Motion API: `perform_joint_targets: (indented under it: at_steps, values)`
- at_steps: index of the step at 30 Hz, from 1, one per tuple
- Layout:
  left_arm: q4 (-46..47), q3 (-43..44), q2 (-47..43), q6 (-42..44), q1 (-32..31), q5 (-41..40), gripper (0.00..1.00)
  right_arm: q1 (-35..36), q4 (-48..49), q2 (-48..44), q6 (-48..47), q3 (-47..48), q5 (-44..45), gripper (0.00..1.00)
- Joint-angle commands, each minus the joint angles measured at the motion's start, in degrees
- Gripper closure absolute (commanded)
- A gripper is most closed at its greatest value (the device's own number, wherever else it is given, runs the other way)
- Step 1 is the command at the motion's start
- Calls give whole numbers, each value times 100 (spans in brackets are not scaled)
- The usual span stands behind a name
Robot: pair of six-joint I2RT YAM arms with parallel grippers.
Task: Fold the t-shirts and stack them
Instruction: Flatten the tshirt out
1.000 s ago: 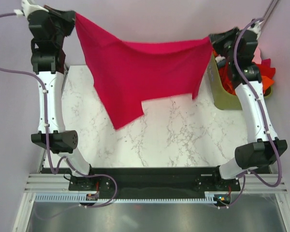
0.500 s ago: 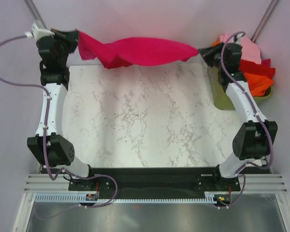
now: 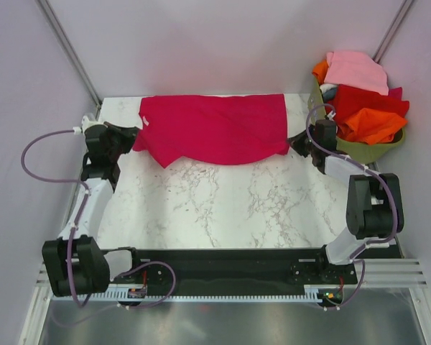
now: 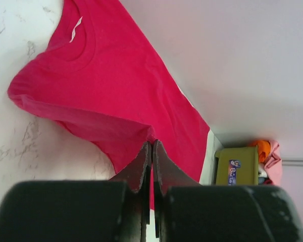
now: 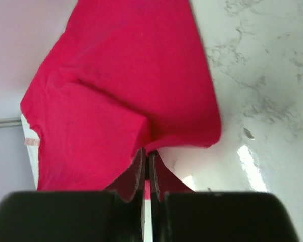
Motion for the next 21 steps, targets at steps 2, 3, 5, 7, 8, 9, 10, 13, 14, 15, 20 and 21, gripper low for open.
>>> perform_joint_targets:
  at_steps: [2, 3, 5, 7, 8, 9, 10, 13, 14, 15, 20, 21]
  values:
    - [-223, -703, -1022, -208, 4, -73, 98, -44, 460, -543, -397, -706, 114, 100]
    - [-400, -792, -1225, -190, 4, -125, 98, -44, 460, -622, -424, -1012, 123, 100]
    - [-952, -1073, -1803, -181, 4, -327, 98, -53, 442, -912, -503, -1295, 184, 100]
    - [-1340, -1180, -2201, -94, 4, -511, 98, -53, 346, -1254, -635, -1656, 237, 100]
    - [-1516, -1241, -2638, -50, 4, -512, 98, -53, 285, -1378, -687, -1813, 255, 100]
    - [-1935, -1259, -2833, 3, 4, -721, 98, -53, 101, -1501, -775, -1876, 281, 100]
    - [-2131, -1268, -3062, 64, 4, -897, 98, -53, 30, -1763, -802, -1946, 290, 100]
    - [-2695, -1329, -3774, 257, 4, -970, 98, -44, -217, -2290, -846, -2192, 203, 100]
    - [-2756, -1382, -3915, 319, 4, -909, 98, -53, -261, -2424, -863, -2315, 141, 100]
    - [-2818, -1408, -4073, 355, 4, -856, 98, -53, -331, -2564, -872, -2360, 132, 100]
    - [-3547, -1400, -4628, 443, 4, -882, 98, -53, -1007, -3461, -1013, -2597, 193, 100]
    - [-3626, -1391, -4663, 460, 4, -882, 98, -53, -1191, -3558, -1039, -2667, 185, 100]
